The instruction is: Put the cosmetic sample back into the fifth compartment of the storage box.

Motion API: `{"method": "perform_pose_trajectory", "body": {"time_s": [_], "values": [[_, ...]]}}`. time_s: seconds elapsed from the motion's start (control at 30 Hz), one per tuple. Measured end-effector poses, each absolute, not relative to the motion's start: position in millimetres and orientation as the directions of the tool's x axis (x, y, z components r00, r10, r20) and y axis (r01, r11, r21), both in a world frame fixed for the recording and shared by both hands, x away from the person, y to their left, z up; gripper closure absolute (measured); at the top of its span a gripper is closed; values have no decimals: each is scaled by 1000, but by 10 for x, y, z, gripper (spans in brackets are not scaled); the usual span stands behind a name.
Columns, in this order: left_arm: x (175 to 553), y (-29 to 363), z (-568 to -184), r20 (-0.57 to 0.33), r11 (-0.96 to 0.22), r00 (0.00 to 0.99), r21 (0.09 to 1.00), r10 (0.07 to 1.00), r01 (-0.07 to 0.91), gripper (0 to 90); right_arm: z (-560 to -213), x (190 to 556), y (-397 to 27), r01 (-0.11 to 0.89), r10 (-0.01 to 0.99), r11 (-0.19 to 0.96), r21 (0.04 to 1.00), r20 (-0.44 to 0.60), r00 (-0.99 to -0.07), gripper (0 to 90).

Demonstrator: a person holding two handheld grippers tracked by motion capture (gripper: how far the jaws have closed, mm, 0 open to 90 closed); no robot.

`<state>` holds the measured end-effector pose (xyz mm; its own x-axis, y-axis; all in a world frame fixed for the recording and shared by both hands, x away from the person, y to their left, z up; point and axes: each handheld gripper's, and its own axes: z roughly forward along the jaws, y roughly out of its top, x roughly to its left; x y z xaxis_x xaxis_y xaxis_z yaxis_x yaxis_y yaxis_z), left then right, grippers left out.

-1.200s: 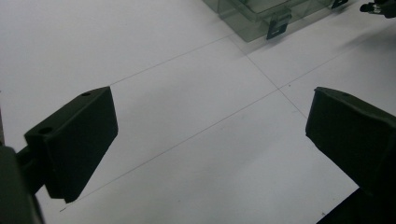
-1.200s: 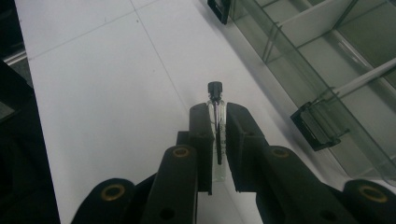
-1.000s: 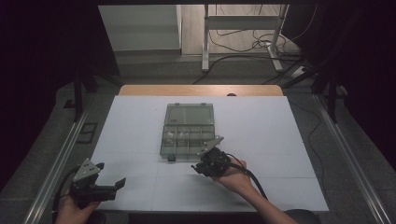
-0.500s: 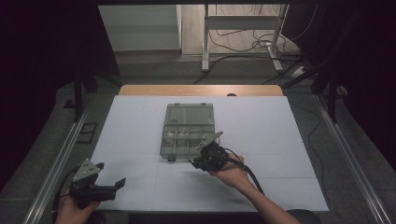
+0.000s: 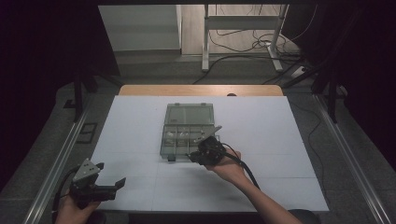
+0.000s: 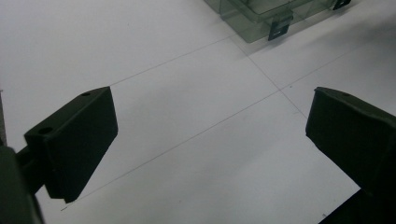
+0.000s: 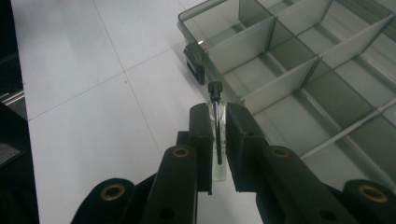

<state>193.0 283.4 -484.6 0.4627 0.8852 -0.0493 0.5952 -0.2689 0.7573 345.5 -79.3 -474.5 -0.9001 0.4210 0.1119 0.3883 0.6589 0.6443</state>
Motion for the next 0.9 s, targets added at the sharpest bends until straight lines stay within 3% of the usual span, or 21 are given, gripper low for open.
{"method": "perform_pose_trajectory", "body": {"time_s": [0.9], "values": [[1928,2834,-4846,-48,-271,465,758,884,594,28,-4738,3672,-477,377,424,633,676,105,-900,803]]}}
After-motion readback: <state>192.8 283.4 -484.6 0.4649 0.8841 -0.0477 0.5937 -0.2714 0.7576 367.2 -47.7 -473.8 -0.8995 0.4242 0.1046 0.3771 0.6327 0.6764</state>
